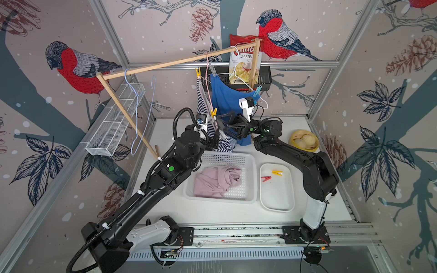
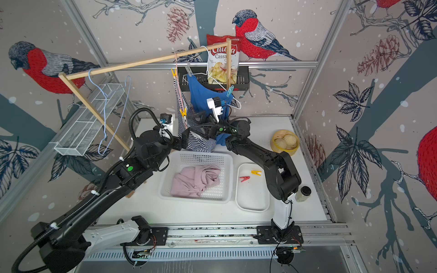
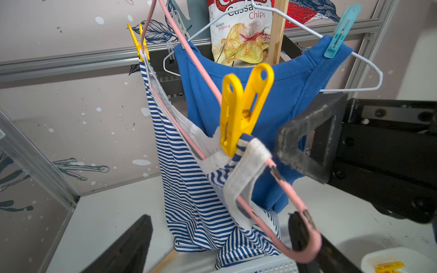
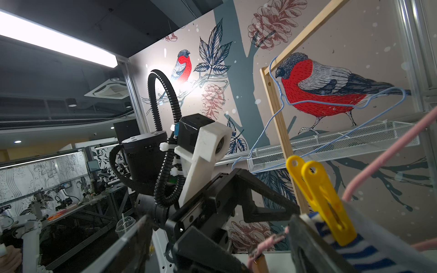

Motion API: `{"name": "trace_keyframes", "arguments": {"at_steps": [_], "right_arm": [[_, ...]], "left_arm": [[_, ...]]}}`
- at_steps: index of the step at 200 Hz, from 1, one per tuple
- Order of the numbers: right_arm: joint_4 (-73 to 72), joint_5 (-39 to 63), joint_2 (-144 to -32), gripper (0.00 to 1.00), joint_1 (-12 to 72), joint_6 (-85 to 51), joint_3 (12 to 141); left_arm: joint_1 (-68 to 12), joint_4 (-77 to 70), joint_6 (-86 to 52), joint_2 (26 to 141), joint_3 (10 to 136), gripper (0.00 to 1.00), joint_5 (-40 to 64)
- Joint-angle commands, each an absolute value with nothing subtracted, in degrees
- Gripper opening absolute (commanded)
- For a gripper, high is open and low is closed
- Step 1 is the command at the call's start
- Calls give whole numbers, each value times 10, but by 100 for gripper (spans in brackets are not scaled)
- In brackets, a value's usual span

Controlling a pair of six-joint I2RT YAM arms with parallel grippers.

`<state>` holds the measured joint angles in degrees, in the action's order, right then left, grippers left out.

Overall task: Remove the clothespins securing tank tops to the hanger
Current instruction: Pick up the hanger from the clothesline.

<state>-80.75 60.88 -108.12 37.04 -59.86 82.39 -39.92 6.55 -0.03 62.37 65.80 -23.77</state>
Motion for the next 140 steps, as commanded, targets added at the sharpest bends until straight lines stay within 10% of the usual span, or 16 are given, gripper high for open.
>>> {"name": "trace_keyframes", "arguments": {"at_steps": [1,28,86,140], "right_arm": [[-806,618,-1080,89,370,-581,828],[-772,619,-1078,88,372,-554,832],[-741,619,-1057,88,361,-522,821],[-664,595,-1000,88,337,-439,775]], "left_arm": [[-407,5,14,632,663,88,-282],[-417,-22,28,643,666,80,-303],[-422,20,29,663,701,11,-353],[-422,13,65,634,727,0,-383]]}}
